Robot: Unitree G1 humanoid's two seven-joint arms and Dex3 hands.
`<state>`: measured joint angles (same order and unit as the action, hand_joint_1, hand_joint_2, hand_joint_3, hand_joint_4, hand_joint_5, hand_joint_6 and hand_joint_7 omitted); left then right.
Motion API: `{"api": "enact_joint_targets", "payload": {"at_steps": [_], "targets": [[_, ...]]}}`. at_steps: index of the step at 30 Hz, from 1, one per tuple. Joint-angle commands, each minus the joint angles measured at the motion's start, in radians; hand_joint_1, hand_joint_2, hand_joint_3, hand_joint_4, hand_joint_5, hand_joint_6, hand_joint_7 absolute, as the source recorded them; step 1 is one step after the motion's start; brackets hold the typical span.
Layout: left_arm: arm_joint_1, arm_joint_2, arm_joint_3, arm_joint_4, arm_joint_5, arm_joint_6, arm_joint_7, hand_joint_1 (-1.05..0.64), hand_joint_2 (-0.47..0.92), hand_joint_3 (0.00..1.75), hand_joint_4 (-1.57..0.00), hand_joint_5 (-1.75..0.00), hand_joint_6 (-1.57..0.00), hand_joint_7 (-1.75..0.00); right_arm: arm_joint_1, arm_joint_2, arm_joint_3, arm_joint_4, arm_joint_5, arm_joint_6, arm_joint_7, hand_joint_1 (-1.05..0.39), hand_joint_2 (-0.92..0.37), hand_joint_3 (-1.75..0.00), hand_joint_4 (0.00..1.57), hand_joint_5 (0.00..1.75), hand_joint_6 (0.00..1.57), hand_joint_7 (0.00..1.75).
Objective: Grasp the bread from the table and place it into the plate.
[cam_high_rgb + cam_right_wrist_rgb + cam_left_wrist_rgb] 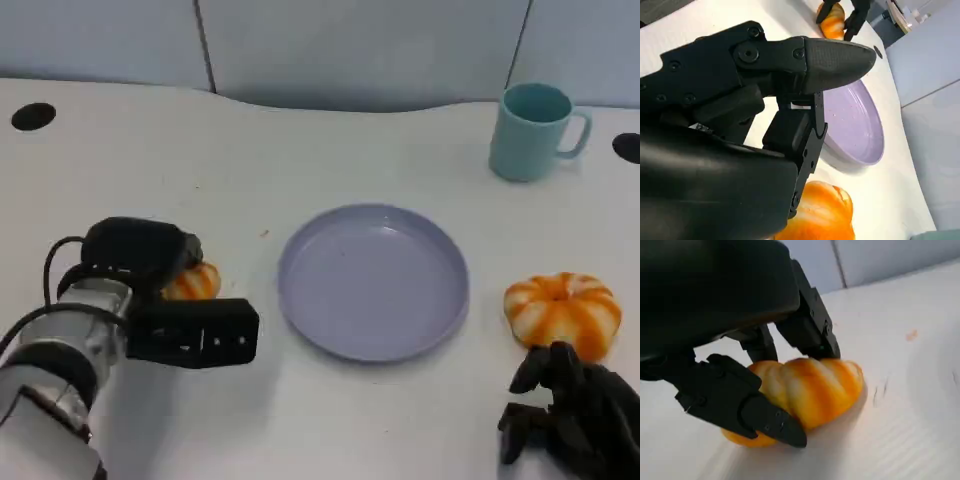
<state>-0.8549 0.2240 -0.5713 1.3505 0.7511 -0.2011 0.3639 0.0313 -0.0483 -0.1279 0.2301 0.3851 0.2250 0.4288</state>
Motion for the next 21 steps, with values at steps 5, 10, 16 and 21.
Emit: {"api": "enact_joint_targets", "payload": {"at_steps": [5, 10, 16, 21], "targets": [[0.046, -0.015, 0.149, -0.002, -0.147, -0.081, 0.048, -0.19, 0.9, 0.46, -0.63, -1.75, -0.52, -1.74, 0.01, -0.007, -0.002, 0.018, -0.018, 0.017, -0.033, -0.44, -0.92, -0.49, 1.27, 1.23, 1.15, 1.14], [0.045, -0.012, 0.227, -0.012, -0.219, -0.173, 0.059, -0.12, 0.67, 0.84, -0.7, -1.75, -0.56, -1.75, 0.006, -0.002, 0.004, 0.007, -0.016, 0.035, -0.053, -0.44, -0.92, -0.49, 1.27, 1.24, 1.13, 1.18], [0.004, -0.01, 0.247, -0.03, -0.23, -0.23, 0.059, -0.03, 0.64, 0.83, -0.69, -1.75, -0.56, -1.75, 0.003, -0.009, 0.009, 0.015, -0.021, 0.028, -0.051, -0.44, -0.92, -0.47, 1.27, 1.23, 1.12, 1.18], [-0.012, -0.012, 0.24, -0.034, -0.212, -0.252, 0.084, -0.01, 0.6, 0.84, -0.72, -1.75, -0.6, -1.75, -0.001, -0.011, 0.008, 0.017, -0.022, 0.037, -0.053, -0.45, -0.92, -0.46, 1.27, 1.22, 1.11, 1.19]]}}
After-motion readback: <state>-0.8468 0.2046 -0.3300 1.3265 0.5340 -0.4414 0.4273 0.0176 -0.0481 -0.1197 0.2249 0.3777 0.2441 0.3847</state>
